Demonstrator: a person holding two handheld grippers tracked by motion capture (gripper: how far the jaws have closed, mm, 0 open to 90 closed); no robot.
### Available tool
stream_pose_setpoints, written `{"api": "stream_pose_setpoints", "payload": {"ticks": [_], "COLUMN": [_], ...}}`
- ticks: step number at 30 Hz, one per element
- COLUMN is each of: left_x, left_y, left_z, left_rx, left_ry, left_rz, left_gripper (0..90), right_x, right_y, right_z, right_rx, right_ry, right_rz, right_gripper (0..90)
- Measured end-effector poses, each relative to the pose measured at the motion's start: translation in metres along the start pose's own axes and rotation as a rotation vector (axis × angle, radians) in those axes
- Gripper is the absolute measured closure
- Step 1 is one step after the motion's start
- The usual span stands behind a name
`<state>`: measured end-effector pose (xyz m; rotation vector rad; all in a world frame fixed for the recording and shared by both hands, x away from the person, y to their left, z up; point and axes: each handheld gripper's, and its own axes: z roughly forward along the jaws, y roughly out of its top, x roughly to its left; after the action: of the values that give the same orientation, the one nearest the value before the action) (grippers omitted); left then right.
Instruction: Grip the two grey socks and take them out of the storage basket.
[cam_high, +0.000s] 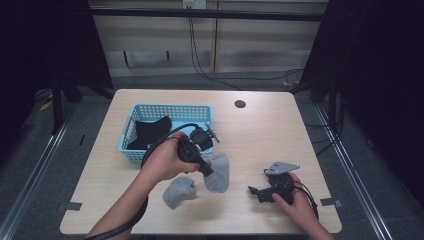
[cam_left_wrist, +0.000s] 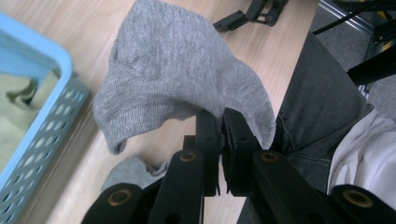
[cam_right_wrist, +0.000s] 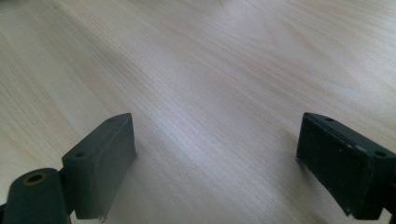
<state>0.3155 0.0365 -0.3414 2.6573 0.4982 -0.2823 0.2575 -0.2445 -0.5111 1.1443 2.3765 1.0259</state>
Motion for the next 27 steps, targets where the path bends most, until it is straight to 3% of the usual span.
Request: {"api": "stream_pose_setpoints", "payload": {"ticks": [1,3,6,16,27], "left_x": [0.000,0.000,0.005,0.013,0.023], "left_y": [0.000,0.001,-0.001,-0.017,-0.056], "left_z": [0.000,0.001,0.001,0.002,0.006], "left_rx": [0.000,-0.051,-0.053,-0.020,-0.030], "left_ry": [0.000,0.016,0.040,0.078,0.109], "left_rz": [0.000,-0.005,-0.024,-0.061,-0.117], "left_gripper": [82.5,66.0,53.8,47.4,42.4], "right_x": [0.000,0.000,0.000,0.000,0.000], "right_y": [0.000,0.000,0.000,0.000,0.000], "right_z": [0.000,0.000,0.000,0.000,0.000], "right_rx": [-0.001,0.000,0.000,0.000,0.000], "right_ry": [0.000,0.000,0.000,0.000,0.000], "right_rz": [-0.002,-0.001,0.000,-0.001,0.000], "right_gripper": [11.0,10.9,11.0,11.0,11.0]}}
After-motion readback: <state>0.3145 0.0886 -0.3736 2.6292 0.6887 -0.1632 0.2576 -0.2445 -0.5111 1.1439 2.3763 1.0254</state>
